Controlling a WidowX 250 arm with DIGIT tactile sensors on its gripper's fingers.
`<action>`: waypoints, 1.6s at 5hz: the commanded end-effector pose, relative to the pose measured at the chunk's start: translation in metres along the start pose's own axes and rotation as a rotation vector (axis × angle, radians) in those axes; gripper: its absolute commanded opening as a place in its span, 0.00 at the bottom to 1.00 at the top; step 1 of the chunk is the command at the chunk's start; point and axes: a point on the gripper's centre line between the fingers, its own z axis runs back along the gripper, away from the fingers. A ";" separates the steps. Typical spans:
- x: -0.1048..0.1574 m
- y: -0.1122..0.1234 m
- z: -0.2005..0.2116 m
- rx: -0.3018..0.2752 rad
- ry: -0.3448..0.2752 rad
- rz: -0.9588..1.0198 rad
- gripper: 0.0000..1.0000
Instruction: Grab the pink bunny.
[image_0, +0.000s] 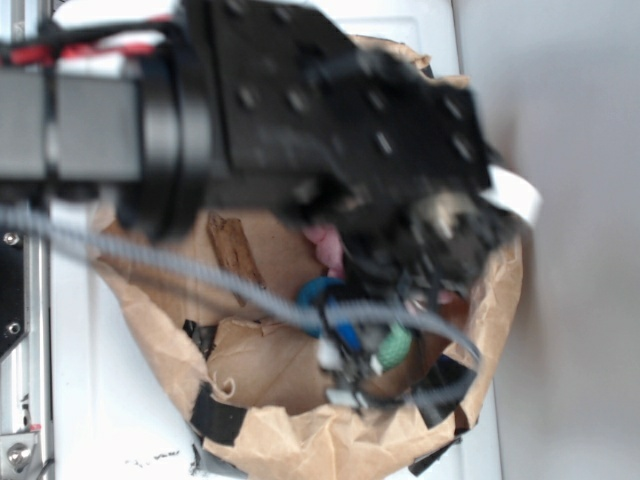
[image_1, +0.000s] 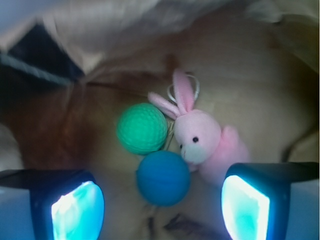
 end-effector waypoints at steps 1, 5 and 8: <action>0.004 0.011 0.016 0.021 -0.096 -0.030 1.00; 0.020 0.012 -0.002 0.039 -0.114 -0.048 1.00; 0.020 0.009 -0.050 0.074 -0.088 -0.102 1.00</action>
